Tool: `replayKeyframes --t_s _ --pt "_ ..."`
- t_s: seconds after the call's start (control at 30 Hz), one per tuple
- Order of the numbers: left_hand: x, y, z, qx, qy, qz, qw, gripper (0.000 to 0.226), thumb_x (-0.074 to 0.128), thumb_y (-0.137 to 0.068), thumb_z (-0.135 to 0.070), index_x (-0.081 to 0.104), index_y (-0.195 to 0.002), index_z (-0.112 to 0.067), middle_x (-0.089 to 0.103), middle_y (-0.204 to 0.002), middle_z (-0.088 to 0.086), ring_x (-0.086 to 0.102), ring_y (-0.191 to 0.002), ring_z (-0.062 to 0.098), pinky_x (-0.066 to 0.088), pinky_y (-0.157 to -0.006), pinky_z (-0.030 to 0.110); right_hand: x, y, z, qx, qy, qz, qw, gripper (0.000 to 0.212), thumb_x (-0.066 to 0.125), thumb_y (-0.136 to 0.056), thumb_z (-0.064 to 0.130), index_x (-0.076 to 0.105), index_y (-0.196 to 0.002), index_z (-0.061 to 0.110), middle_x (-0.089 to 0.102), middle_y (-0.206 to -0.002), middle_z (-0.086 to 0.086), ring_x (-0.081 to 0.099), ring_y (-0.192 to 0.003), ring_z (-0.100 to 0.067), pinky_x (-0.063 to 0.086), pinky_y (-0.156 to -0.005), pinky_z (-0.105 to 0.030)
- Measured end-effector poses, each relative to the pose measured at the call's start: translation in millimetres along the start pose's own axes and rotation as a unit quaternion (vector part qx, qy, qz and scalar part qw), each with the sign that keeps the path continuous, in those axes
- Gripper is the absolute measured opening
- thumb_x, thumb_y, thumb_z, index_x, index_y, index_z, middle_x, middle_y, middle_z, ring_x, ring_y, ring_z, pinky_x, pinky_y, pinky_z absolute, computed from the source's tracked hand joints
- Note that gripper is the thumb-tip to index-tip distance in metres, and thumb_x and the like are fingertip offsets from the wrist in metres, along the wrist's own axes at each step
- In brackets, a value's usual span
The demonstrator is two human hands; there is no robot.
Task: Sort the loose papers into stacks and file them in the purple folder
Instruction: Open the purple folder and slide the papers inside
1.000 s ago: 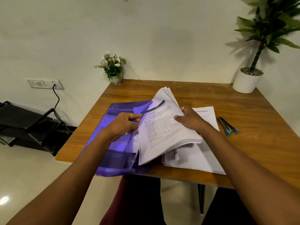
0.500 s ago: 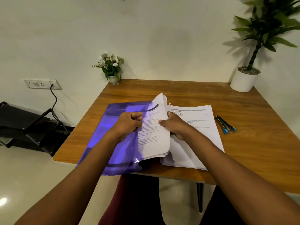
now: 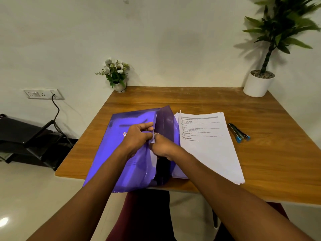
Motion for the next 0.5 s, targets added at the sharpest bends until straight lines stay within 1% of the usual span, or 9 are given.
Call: replayKeyframes --t_s 0.1,0.13,0.17,0.23,0.3,0.33,0.4,0.43,0.5 --pt "1.1 -1.6 4.7 0.001 0.008 -0.006 1.0 0.051 0.056 -0.085 0.017 0.063 -0.131 -0.005 0.068 -0.094 -0.004 0.059 -0.072 0.005 0.049 -0.06 0.014 -1.5 -2.2 1.1 0.032 0.043 0.021 0.998 0.039 0.042 -0.1 0.017 0.042 -0.138 0.014 0.067 -0.088 -0.021 0.058 -0.054 -0.022 0.052 -0.055 -0.039" --pt "2.3 -1.7 6.6 0.004 0.004 -0.009 1.0 0.051 0.057 -0.086 0.016 0.064 -0.131 -0.006 0.068 -0.094 -0.005 0.059 -0.07 0.003 0.049 -0.059 0.015 -5.0 -1.5 1.9 0.039 0.072 0.016 0.997 0.049 0.046 -0.098 0.019 0.034 -0.145 0.014 0.069 -0.091 -0.02 0.06 -0.056 -0.022 0.051 -0.055 -0.037" --pt "3.9 -1.4 9.3 0.007 -0.001 -0.013 1.0 0.05 0.058 -0.086 0.015 0.065 -0.13 -0.008 0.068 -0.094 -0.005 0.058 -0.066 0.001 0.049 -0.059 0.015 -11.7 2.1 4.2 0.037 0.104 -0.007 0.994 0.057 0.053 -0.096 0.022 0.031 -0.147 0.013 0.07 -0.096 -0.017 0.063 -0.065 -0.024 0.05 -0.058 -0.034" --pt "9.0 -0.6 17.6 0.01 -0.017 -0.02 1.0 0.048 0.059 -0.086 0.011 0.066 -0.128 -0.011 0.067 -0.095 -0.006 0.055 -0.06 -0.004 0.046 -0.06 0.012 -34.0 11.3 6.1 -0.003 0.137 -0.105 0.985 0.049 0.063 -0.092 0.026 0.049 -0.137 0.012 0.069 -0.102 -0.008 0.064 -0.085 -0.024 0.045 -0.067 -0.03" --pt "14.4 0.8 29.0 0.013 -0.037 -0.025 0.999 0.045 0.06 -0.087 0.008 0.068 -0.126 -0.012 0.065 -0.093 -0.007 0.052 -0.056 -0.008 0.044 -0.06 0.01 -64.6 25.2 0.1 -0.037 0.108 -0.232 0.966 0.035 0.063 -0.091 0.022 0.067 -0.126 0.017 0.067 -0.095 0.003 0.064 -0.09 -0.02 0.042 -0.073 -0.025" --pt "17.0 2.3 34.1 0.02 -0.049 -0.03 0.998 0.044 0.06 -0.087 0.007 0.069 -0.126 -0.011 0.065 -0.092 -0.008 0.052 -0.053 -0.007 0.042 -0.06 0.01 -82.1 33.9 -8.3 -0.042 0.096 -0.295 0.95 0.03 0.062 -0.092 0.02 0.071 -0.121 0.02 0.068 -0.097 0.004 0.065 -0.092 -0.018 0.042 -0.075 -0.024" --pt "22.6 7.3 39.1 0.056 -0.082 -0.045 0.994 0.041 0.06 -0.088 0.004 0.07 -0.124 -0.012 0.064 -0.091 -0.009 0.051 -0.051 -0.004 0.04 -0.058 0.01 -114.3 51.4 -38.4 -0.01 0.111 -0.397 0.911 0.022 0.063 -0.094 0.021 0.072 -0.114 0.022 0.069 -0.11 0.002 0.064 -0.097 -0.016 0.048 -0.076 -0.026" --pt "25.0 9.9 40.6 0.086 -0.112 -0.057 0.988 0.04 0.061 -0.087 0.003 0.071 -0.122 -0.014 0.063 -0.091 -0.01 0.053 -0.055 -0.004 0.04 -0.06 0.009 -127.2 59.4 -56.4 0.02 0.136 -0.426 0.894 0.022 0.066 -0.093 0.025 0.071 -0.115 0.022 0.068 -0.116 0.0 0.063 -0.102 -0.018 0.05 -0.079 -0.03" --pt "33.0 14.6 42.0 0.155 -0.189 -0.058 0.968 0.041 0.061 -0.086 0.001 0.072 -0.12 -0.019 0.061 -0.094 -0.01 0.058 -0.072 -0.002 0.045 -0.069 0.013 -147.0 73.0 -92.8 0.109 0.19 -0.434 0.874 0.038 0.071 -0.09 0.038 0.066 -0.124 0.021 0.062 -0.13 -0.006 0.054 -0.122 -0.028 0.048 -0.095 -0.042"
Point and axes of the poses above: each hand's wrist, its own y-axis away from the middle knuckle, its own x-axis out of the palm, z = x × y, the point moved 2 cm from there along -y, towards the middle knuckle
